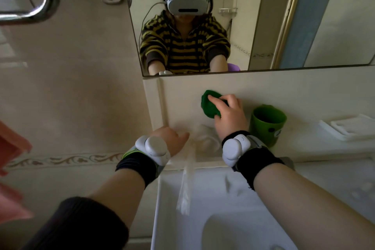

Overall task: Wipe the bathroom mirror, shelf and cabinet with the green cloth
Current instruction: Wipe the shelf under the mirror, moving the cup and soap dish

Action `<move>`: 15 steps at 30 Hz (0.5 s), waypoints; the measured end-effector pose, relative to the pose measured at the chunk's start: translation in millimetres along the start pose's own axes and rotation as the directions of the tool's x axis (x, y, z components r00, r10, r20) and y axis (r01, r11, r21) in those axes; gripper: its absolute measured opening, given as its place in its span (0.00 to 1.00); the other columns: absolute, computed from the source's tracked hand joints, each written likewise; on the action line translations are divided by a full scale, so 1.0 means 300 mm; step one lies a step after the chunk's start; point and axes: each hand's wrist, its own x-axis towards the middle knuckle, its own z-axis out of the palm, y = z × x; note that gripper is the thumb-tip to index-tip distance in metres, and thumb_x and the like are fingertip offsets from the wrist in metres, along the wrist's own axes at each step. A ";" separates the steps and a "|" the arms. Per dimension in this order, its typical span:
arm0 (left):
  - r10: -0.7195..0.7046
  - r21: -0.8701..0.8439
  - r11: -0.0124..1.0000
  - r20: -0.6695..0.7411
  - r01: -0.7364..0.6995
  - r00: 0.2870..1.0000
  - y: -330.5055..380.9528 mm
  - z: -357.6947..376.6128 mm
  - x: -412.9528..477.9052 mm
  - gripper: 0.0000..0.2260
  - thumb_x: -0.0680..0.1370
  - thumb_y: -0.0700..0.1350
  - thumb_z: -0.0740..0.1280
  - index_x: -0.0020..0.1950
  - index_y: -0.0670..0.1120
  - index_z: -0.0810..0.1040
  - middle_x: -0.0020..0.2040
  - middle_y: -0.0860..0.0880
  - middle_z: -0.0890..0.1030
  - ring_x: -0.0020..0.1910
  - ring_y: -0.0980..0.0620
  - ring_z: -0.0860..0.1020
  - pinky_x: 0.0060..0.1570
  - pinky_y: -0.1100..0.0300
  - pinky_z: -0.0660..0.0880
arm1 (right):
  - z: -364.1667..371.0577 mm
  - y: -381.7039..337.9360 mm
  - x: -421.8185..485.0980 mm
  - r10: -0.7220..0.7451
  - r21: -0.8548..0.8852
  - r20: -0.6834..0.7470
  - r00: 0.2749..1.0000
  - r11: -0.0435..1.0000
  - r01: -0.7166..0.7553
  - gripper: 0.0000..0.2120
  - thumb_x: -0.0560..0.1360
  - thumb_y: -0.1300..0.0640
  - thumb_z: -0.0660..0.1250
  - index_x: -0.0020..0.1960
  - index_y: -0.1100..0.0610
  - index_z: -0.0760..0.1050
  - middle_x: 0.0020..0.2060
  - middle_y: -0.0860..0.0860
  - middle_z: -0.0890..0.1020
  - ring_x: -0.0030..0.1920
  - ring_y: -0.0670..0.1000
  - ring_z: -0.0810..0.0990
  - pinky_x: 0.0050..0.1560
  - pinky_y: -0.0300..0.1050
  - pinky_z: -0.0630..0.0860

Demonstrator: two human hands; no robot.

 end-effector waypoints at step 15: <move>-0.032 -0.077 0.996 0.017 0.033 0.999 -0.005 0.003 0.010 0.30 0.76 0.67 0.48 0.27 0.48 0.72 0.29 0.51 0.73 0.29 0.53 0.72 0.29 0.60 0.62 | 0.048 0.037 -0.058 0.165 0.055 0.083 0.983 0.984 -0.170 0.24 0.69 0.73 0.61 0.62 0.59 0.74 0.52 0.60 0.72 0.55 0.61 0.69 0.56 0.52 0.69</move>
